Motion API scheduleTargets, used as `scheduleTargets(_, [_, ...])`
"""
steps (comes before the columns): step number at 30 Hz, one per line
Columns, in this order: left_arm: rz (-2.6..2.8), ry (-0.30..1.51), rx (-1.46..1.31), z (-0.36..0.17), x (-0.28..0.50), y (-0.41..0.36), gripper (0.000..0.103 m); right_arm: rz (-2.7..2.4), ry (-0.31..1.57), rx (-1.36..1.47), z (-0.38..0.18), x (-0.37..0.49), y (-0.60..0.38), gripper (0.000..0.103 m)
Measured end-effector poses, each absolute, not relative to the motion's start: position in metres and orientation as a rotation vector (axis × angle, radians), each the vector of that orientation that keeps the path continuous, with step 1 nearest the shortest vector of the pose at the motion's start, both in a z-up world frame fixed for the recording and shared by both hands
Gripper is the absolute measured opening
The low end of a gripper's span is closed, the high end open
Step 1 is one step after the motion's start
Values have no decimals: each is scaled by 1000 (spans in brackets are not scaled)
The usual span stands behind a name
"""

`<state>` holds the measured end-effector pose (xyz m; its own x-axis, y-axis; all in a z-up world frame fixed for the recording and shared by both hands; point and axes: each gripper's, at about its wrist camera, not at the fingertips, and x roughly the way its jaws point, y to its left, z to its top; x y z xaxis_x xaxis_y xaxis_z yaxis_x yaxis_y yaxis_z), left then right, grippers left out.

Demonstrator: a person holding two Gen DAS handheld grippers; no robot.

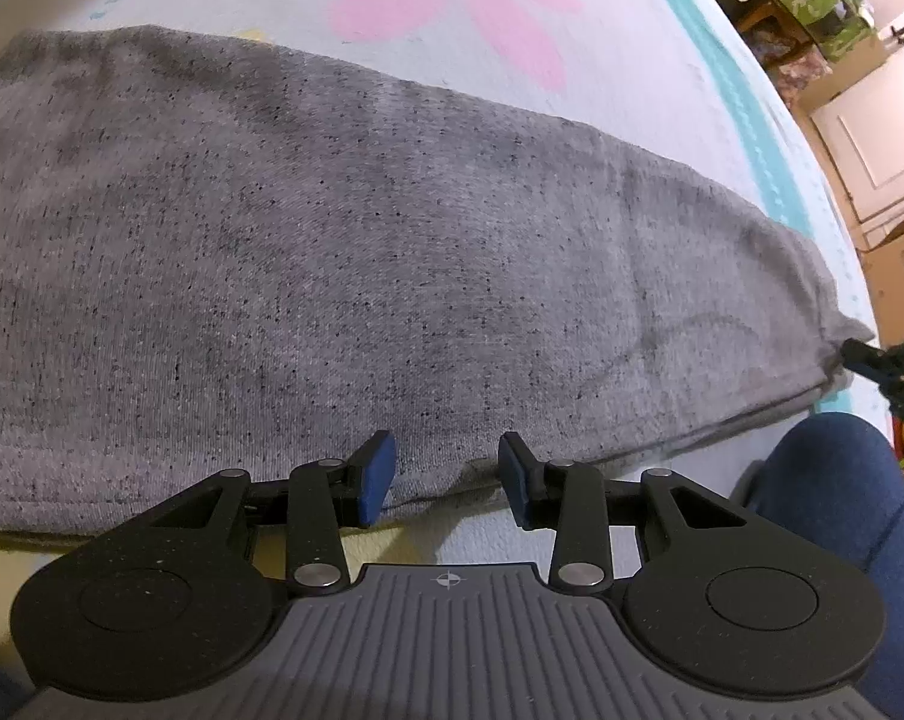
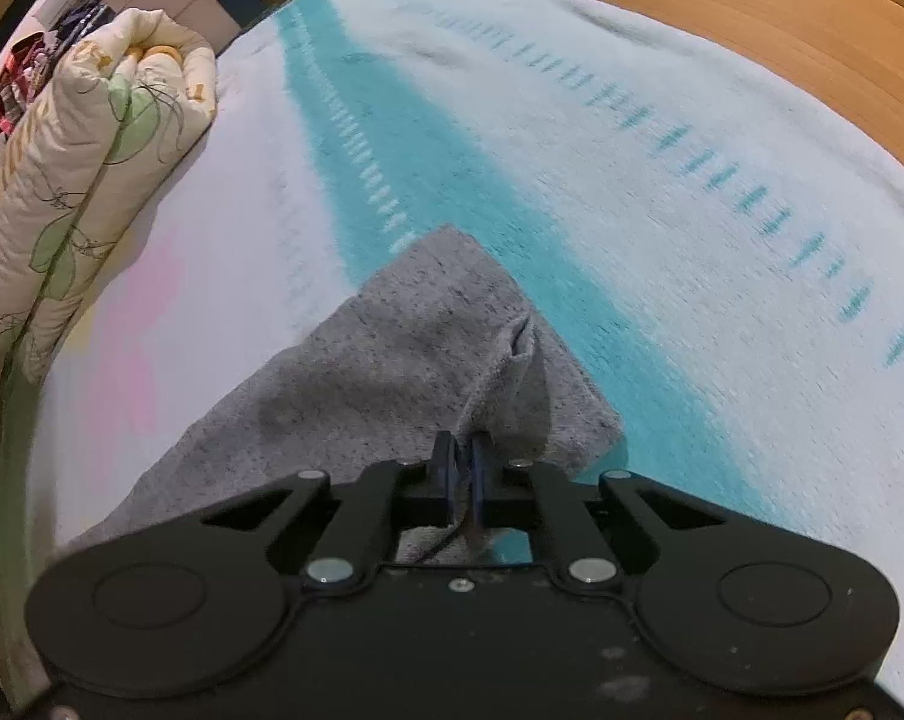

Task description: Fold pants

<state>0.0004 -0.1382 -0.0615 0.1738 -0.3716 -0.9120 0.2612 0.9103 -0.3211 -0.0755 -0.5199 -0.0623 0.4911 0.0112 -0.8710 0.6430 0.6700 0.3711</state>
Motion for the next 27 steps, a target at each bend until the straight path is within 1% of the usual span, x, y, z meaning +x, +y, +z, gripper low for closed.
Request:
scheduleTargets(12, [-486, 1301, -109, -44, 4, -144, 37, -432, 974, 701, -33, -87, -519, 5])
scheduleTargets(16, [-501, 1297, -93, -43, 7, -150, 37, -464, 1040, 701, -51, -93, -521, 4])
scheduleTargets(17, [-504, 1297, -90, -43, 7, -152, 37, -468, 1063, 702, -59, -93, -521, 2])
scheduleTargets(20, [-503, 1300, -86, -47, 5, -154, 38, -474, 1115, 693, -72, -97, -520, 2])
scheduleTargets(21, [-500, 1305, -85, -49, 4, -154, 38, -466, 1109, 706, -73, -100, -520, 4])
scheduleTargets(22, [-496, 1313, -83, -53, 3, -154, 38, -445, 1091, 732, -72, -105, -522, 10])
scheduleTargets(23, [-492, 1325, -80, -57, 2, -154, 38, -431, 1070, 756, -70, -110, -523, 13])
scheduleTargets(24, [-487, 1337, -75, -62, 1, -155, 38, -421, 1052, 773, -69, -114, -525, 27])
scheduleTargets(25, [-485, 1341, -71, -65, 1, -155, 38, -411, 1037, 787, -68, -118, -527, 57])
scheduleTargets(26, [-484, 1341, -68, -67, 0, -154, 38, -407, 1018, 793, -66, -120, -528, 67])
scheduleTargets(27, [-483, 1337, -70, -68, -1, -154, 38, -407, 999, 793, -64, -122, -528, 70])
